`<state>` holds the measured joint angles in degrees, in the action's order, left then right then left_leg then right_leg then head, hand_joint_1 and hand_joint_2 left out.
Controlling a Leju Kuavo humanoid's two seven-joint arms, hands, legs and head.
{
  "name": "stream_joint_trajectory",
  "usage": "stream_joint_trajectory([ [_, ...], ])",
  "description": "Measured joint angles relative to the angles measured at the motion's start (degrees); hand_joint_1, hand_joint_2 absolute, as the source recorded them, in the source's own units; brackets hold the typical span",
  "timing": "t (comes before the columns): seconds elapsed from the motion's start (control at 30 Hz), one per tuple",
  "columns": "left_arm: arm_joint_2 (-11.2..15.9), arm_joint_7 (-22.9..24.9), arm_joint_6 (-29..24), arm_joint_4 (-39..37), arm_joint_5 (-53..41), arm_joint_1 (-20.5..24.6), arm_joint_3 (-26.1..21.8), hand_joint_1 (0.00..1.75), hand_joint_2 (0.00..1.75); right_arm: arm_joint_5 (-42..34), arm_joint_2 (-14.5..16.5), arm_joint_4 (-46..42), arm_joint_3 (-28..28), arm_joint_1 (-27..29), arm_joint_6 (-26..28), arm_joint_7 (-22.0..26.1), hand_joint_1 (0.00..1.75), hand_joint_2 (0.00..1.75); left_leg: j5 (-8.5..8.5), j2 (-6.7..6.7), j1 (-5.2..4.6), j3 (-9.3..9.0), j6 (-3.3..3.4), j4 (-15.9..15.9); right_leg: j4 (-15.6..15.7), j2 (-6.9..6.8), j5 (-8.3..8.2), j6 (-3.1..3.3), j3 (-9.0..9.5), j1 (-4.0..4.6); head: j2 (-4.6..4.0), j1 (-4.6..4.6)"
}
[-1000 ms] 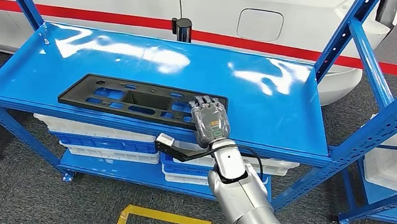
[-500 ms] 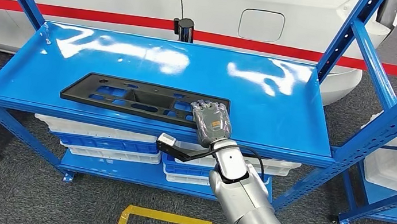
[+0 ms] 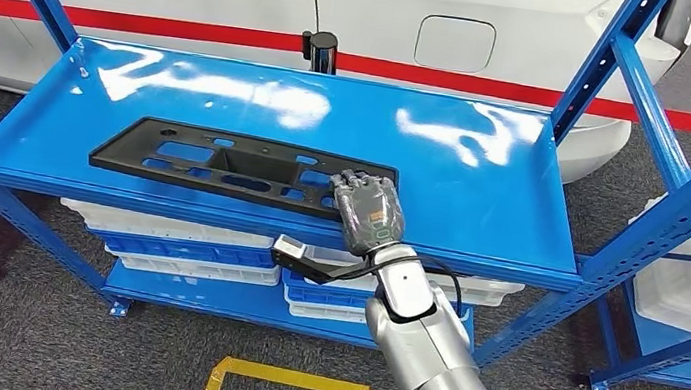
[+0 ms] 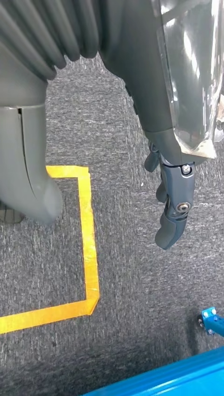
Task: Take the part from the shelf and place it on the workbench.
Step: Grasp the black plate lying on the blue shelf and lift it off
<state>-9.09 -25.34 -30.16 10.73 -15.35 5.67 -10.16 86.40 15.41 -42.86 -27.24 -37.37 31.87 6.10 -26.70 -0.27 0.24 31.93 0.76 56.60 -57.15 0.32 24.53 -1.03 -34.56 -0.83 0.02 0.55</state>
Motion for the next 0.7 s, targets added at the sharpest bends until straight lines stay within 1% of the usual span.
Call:
stream_joint_trajectory([
  [0.1,-0.05,-0.50,1.61,0.00,0.28,-0.01,-0.20,0.00,1.75,-0.82,-0.78,-5.37,-0.24,0.88,-0.68,1.43,1.75,1.75,0.00,0.00,0.00,0.01,0.00,0.00,0.00,0.00,0.00,0.00,-0.02,0.00,0.00,-0.01],
  [0.27,-0.15,-1.40,3.50,0.00,0.17,-0.03,-0.52,0.00,1.75,-1.23,-2.34,-11.94,-0.88,2.02,-1.87,1.79,1.75,1.75,0.00,0.00,-0.01,0.04,0.00,0.00,0.00,0.00,0.00,0.00,-0.02,-0.01,0.00,-0.01],
  [0.5,-0.20,-2.39,4.94,0.00,0.10,0.00,-0.91,0.00,1.75,-1.63,-4.07,-16.56,-2.84,2.90,-2.13,1.65,1.75,1.75,0.00,0.00,-0.02,0.03,0.00,0.00,0.00,-0.01,0.00,0.00,-0.02,-0.04,0.00,-0.01],
  [0.7,-0.20,-2.03,3.45,0.00,-0.31,0.17,-1.23,0.00,1.75,-1.97,-4.99,-18.39,-4.23,3.17,-2.68,0.79,1.75,1.75,0.00,0.00,-0.01,0.03,0.00,0.00,0.00,0.00,0.00,0.00,-0.02,-0.03,0.00,-0.01],
])
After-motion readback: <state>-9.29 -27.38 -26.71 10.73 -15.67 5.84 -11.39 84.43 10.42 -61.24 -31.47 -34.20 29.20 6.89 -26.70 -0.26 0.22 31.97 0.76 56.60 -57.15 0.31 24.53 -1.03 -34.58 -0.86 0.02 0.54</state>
